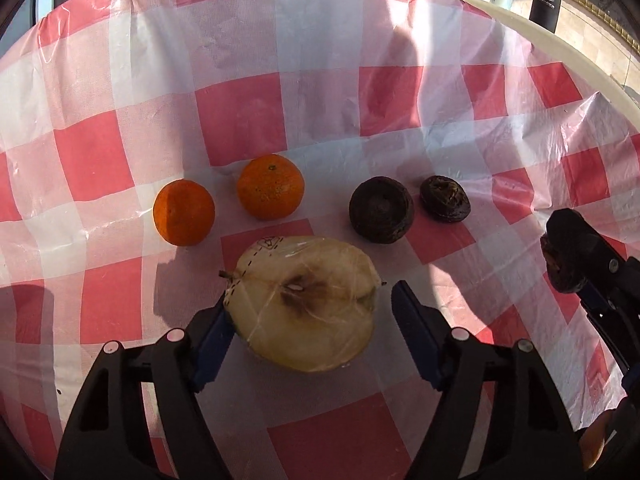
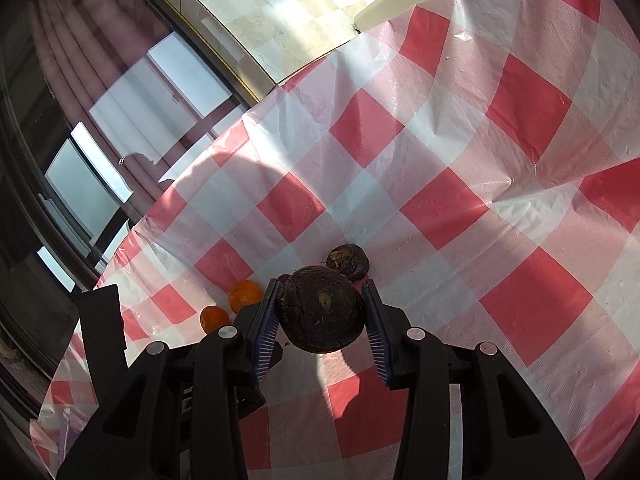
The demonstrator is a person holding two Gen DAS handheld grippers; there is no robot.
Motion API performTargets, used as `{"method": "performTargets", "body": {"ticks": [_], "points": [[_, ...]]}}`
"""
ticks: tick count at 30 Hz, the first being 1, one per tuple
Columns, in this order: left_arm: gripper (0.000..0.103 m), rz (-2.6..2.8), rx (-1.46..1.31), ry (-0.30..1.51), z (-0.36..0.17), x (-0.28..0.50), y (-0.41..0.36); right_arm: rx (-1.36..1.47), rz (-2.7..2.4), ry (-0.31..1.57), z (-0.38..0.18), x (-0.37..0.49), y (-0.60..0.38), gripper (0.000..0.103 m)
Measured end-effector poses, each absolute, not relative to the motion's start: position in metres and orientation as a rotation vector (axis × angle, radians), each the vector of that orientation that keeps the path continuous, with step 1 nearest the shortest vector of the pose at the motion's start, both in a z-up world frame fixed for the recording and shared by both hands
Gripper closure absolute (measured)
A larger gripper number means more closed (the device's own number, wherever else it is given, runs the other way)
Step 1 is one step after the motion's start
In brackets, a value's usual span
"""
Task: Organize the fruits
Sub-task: 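Grasp the pale pear half with the left tool while the right holds the dark fruit, then carry the pear half and dark fruit into the purple box and release both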
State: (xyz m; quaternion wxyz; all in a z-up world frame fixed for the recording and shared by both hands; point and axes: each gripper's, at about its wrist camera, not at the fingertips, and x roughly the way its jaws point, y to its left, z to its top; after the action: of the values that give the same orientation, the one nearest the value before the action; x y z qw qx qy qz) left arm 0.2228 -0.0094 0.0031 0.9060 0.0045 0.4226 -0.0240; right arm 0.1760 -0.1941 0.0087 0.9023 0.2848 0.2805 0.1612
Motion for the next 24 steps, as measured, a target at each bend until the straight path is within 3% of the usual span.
{"method": "performTargets", "body": {"ticks": [1,14,24], "points": [[0.041,-0.066,0.006,0.868,0.004,0.221,-0.010,0.583,0.333,0.576,0.009,0.175,-0.194,0.062],[0.041,0.033,-0.211,0.660,0.036,0.155,0.044,0.507,0.340,0.557,0.013,0.176,-0.183,0.062],[0.041,0.106,-0.248,0.679,0.021,0.052,0.039,0.516,0.366,0.557,0.013,0.175,-0.185,0.062]]}}
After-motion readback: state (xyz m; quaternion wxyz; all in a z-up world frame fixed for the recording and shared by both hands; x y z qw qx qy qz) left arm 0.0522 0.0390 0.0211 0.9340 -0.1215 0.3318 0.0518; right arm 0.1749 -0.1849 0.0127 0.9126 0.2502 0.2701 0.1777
